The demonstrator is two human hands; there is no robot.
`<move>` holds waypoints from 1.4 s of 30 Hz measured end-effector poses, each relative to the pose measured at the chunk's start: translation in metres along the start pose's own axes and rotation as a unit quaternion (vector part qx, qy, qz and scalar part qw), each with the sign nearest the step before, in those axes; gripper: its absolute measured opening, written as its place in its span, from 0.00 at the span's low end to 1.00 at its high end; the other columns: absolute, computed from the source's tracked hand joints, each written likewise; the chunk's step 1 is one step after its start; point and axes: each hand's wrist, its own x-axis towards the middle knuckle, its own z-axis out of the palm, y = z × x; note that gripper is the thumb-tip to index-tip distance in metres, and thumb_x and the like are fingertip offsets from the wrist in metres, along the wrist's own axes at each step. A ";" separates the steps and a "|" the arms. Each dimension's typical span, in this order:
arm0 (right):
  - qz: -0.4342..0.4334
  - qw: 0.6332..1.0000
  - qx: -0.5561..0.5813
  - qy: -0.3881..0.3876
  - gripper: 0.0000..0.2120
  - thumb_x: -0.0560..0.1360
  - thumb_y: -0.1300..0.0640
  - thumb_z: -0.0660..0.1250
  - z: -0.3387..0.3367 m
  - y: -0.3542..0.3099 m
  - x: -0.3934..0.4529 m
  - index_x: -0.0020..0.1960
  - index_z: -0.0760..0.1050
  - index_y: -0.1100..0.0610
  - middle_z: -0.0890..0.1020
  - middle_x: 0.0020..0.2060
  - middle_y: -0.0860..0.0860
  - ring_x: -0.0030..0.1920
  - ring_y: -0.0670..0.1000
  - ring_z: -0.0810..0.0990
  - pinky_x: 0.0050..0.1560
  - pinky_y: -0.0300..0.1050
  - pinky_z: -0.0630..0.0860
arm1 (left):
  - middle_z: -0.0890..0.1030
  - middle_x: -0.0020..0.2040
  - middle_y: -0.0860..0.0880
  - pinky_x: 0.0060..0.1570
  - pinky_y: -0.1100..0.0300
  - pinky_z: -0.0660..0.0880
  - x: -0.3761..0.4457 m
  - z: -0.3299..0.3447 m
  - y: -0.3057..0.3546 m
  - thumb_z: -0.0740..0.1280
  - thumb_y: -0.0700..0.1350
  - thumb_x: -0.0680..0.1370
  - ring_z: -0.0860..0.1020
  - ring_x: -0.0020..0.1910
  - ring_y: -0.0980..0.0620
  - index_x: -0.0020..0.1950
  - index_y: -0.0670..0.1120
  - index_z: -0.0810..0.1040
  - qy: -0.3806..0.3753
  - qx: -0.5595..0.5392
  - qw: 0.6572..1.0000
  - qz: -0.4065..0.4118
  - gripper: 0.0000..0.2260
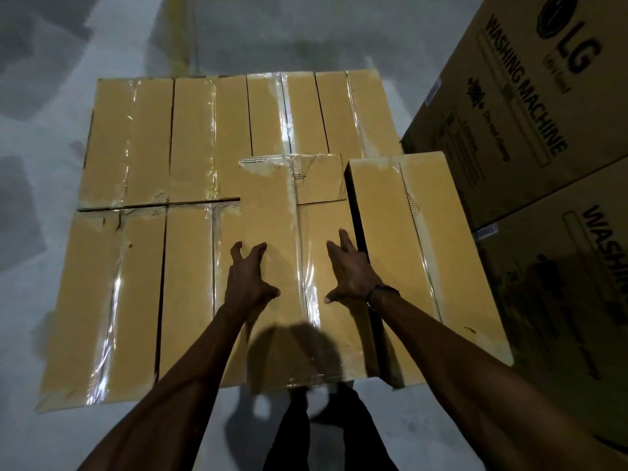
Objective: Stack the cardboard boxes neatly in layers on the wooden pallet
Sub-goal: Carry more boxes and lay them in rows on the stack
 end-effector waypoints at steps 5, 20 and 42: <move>-0.018 1.000 -0.015 0.016 0.63 0.60 0.47 0.86 -0.005 -0.003 -0.005 0.83 0.52 0.53 0.38 0.82 0.51 0.80 0.68 0.49 0.77 0.64 0.63 | 0.49 0.82 0.39 0.69 0.38 0.70 0.000 0.000 0.002 0.87 0.46 0.59 0.64 0.74 0.30 0.81 0.48 0.62 0.004 0.008 1.000 -0.006 0.55; -0.040 0.998 -0.043 0.033 0.39 0.85 0.44 0.58 -0.027 0.073 -0.009 0.83 0.42 0.63 0.39 0.82 0.58 0.82 0.58 0.39 0.81 0.55 0.49 | 0.45 0.83 0.40 0.73 0.39 0.64 0.001 0.011 0.003 0.86 0.42 0.60 0.55 0.80 0.33 0.82 0.50 0.59 -0.003 -0.021 1.000 0.006 0.56; -0.102 0.992 -0.075 0.000 0.43 0.82 0.42 0.64 0.021 0.110 -0.090 0.84 0.43 0.56 0.39 0.82 0.54 0.82 0.57 0.38 0.81 0.56 0.48 | 0.43 0.83 0.36 0.75 0.41 0.64 -0.080 0.069 -0.010 0.77 0.48 0.76 0.58 0.78 0.31 0.83 0.50 0.61 0.034 -0.003 0.999 -0.013 0.40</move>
